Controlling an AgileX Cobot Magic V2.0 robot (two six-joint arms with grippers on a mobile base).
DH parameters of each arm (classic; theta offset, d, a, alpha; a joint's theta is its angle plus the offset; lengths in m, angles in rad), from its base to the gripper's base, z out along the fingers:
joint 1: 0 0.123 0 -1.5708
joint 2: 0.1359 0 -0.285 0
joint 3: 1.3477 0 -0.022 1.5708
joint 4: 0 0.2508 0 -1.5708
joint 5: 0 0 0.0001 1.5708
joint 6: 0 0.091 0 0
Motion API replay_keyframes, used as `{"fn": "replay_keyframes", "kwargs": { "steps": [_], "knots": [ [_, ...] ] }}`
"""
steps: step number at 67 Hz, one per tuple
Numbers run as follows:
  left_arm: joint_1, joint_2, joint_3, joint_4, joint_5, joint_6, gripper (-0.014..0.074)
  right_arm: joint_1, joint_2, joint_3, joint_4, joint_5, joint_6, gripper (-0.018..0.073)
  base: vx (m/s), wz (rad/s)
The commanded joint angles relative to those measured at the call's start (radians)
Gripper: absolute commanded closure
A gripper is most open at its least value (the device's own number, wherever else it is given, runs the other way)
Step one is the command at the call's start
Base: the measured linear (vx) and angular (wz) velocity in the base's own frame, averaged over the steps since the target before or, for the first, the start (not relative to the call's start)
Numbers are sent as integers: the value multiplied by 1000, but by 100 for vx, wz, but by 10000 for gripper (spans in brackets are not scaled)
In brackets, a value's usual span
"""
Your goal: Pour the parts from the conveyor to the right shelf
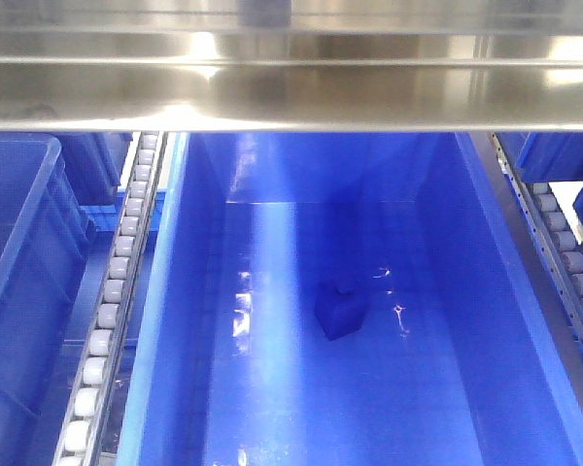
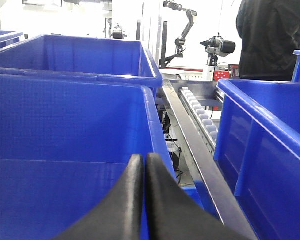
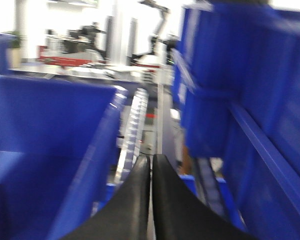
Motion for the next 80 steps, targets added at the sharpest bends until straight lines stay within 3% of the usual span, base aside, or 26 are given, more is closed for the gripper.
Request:
{"fn": "replay_keyframes", "kwargs": {
  "steps": [1, 12, 41, 80],
  "knots": [
    [0, -10, 27, -10, -79, -7, 603, -45, 14, 47, -28, -161, 34, 568, 0, 0],
    [0, -10, 27, -10, -79, -7, 603, -45, 14, 137, -33, -240, 78, 568, 0, 0],
    [0, -10, 27, -10, -79, -7, 603, -55, -44, 137, -89, -202, 136, 568, 0, 0],
    [0, -10, 27, -10, -79, -7, 603, -54, -44, 137, -83, -202, 148, 568, 0, 0]
  ]
}}
